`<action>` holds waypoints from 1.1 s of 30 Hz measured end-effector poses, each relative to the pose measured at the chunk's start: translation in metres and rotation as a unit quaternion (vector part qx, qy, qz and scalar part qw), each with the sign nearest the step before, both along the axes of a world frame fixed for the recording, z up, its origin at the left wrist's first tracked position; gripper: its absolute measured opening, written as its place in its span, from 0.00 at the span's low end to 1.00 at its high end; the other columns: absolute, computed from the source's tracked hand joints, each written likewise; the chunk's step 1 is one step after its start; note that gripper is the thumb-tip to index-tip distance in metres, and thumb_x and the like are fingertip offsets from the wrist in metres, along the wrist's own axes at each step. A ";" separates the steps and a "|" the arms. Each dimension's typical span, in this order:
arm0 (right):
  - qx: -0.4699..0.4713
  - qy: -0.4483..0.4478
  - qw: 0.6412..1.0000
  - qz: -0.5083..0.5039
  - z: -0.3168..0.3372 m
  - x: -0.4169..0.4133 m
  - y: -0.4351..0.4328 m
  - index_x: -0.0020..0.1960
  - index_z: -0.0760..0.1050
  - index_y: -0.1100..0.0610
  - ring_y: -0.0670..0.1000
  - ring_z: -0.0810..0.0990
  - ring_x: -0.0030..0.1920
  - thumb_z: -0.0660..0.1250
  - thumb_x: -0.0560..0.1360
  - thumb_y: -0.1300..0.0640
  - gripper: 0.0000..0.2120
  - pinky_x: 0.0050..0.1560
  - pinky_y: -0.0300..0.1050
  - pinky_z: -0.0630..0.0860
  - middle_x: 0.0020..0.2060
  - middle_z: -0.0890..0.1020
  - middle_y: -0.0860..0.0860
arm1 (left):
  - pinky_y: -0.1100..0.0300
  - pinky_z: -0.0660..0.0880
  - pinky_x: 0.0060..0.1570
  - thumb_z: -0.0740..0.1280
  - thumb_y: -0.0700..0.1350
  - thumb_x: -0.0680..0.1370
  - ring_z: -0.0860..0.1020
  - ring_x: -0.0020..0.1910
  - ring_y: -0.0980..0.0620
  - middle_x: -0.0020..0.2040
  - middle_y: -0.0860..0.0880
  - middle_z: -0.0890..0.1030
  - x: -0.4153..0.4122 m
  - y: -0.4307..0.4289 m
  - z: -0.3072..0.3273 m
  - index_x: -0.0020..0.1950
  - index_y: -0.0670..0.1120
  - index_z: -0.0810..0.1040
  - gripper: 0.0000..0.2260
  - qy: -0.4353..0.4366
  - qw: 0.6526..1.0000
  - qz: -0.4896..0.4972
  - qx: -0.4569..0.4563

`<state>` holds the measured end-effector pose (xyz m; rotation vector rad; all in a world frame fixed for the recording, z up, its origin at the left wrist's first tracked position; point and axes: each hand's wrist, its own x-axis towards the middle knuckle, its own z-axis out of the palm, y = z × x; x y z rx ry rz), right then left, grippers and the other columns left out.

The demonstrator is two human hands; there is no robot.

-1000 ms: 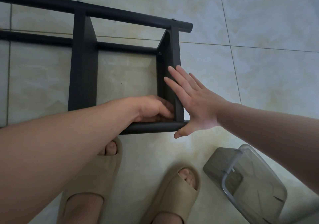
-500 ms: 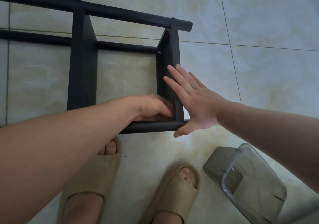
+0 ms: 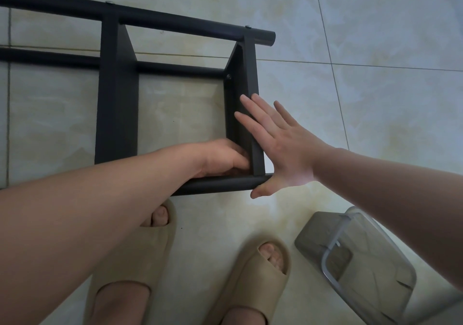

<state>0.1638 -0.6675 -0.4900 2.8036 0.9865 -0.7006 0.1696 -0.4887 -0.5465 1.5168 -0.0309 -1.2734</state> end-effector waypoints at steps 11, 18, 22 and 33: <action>-0.003 -0.009 1.000 -0.001 0.000 0.000 0.000 0.82 0.41 0.54 0.53 0.32 0.80 0.56 0.57 0.14 0.68 0.78 0.67 0.43 0.81 0.35 0.51 | 0.52 0.71 0.46 0.69 0.38 0.71 0.75 0.40 0.44 0.40 0.40 0.78 0.000 -0.002 0.000 0.47 0.39 0.81 0.06 0.003 1.000 0.007 0.008; -0.008 -0.009 1.000 -0.003 0.000 -0.001 0.000 0.82 0.39 0.54 0.53 0.32 0.80 0.57 0.57 0.15 0.68 0.79 0.66 0.41 0.81 0.35 0.51 | 0.52 0.71 0.47 0.65 0.33 0.76 0.76 0.42 0.43 0.41 0.39 0.77 0.000 0.000 -0.004 0.45 0.38 0.78 0.03 0.033 0.999 0.011 -0.008; -0.010 -0.009 1.000 -0.002 0.000 -0.001 0.000 0.82 0.39 0.54 0.53 0.32 0.80 0.57 0.57 0.15 0.68 0.79 0.67 0.42 0.81 0.35 0.52 | 0.56 0.75 0.43 0.63 0.30 0.76 0.79 0.37 0.45 0.35 0.43 0.80 0.000 0.002 -0.008 0.39 0.41 0.80 0.11 0.075 0.996 0.028 -0.050; -0.010 -0.001 1.000 -0.001 0.000 -0.001 0.001 0.82 0.38 0.54 0.53 0.30 0.80 0.58 0.57 0.15 0.68 0.79 0.66 0.41 0.81 0.34 0.51 | 0.54 0.75 0.48 0.64 0.32 0.77 0.80 0.40 0.45 0.36 0.44 0.82 -0.001 0.000 -0.008 0.39 0.42 0.80 0.10 0.076 0.995 0.024 -0.056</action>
